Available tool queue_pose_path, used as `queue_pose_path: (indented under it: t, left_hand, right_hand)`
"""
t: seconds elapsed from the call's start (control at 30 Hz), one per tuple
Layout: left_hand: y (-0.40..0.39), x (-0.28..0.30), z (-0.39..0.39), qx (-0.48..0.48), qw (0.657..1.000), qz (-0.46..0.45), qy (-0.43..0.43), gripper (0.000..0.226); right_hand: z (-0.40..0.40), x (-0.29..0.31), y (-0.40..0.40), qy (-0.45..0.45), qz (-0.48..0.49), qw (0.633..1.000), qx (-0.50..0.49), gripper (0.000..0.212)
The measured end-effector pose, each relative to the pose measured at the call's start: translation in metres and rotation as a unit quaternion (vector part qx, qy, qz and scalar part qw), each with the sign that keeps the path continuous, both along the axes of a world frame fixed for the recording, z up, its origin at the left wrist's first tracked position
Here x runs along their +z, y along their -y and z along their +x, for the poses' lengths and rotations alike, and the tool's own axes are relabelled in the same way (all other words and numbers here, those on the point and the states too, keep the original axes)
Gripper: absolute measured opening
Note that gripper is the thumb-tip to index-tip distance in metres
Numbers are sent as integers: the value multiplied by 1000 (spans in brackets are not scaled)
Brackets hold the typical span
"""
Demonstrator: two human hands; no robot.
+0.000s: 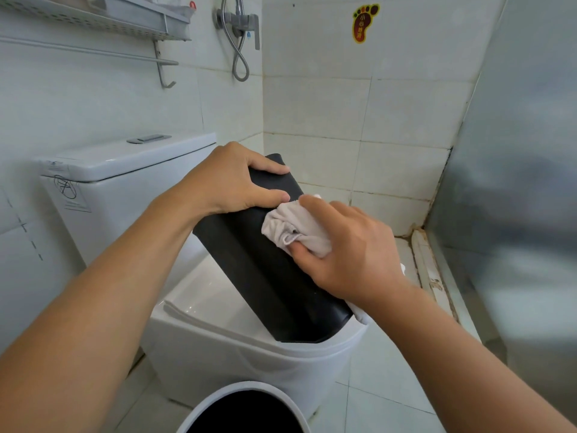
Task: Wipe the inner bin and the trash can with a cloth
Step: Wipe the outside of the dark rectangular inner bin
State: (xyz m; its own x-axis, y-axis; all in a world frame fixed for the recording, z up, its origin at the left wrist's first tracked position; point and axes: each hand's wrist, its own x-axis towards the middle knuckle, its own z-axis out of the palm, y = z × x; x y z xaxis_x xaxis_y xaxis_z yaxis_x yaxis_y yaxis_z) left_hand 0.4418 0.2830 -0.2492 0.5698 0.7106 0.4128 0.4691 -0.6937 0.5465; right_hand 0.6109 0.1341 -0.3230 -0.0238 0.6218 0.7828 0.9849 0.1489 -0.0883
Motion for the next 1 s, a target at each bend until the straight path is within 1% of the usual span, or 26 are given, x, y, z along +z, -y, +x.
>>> queue_pose_path:
  t: [0.17, 0.3, 0.37, 0.43, 0.63, 0.7, 0.8, 0.87, 1.0]
  left_hand:
    - [-14, -3, -12, 10, 999, -43, 27, 42]
    - [-21, -5, -16, 19, 998, -50, 30, 40]
    - [-21, -5, -16, 24, 998, -50, 28, 41]
    - [-18, -5, -16, 26, 998, -48, 26, 41]
    - [-7, -3, -8, 9, 1000, -15, 8, 43]
    - [-8, -3, -9, 9, 1000, -14, 10, 43]
    - [-12, -3, -11, 5, 999, -30, 17, 42]
    - [-15, -3, -13, 6, 999, -42, 20, 41]
    - [-22, -3, -16, 18, 998, -53, 21, 41]
  right_hand:
    - [10, -8, 18, 66, -85, 993, 54, 48]
    - [21, -13, 32, 83, -138, 986, 52, 46]
    - [20, -13, 30, 86, -135, 986, 44, 44]
    - [15, -10, 22, 81, -113, 990, 38, 43]
    - [-12, 6, -8, 19, -53, 998, 32, 50]
    - [-14, 7, -10, 6, -46, 998, 36, 53]
    - [-12, 6, -6, 24, -63, 997, 45, 50]
    - [-6, 3, 3, 48, -92, 994, 45, 48]
    - [17, -10, 26, 62, -135, 988, 37, 46]
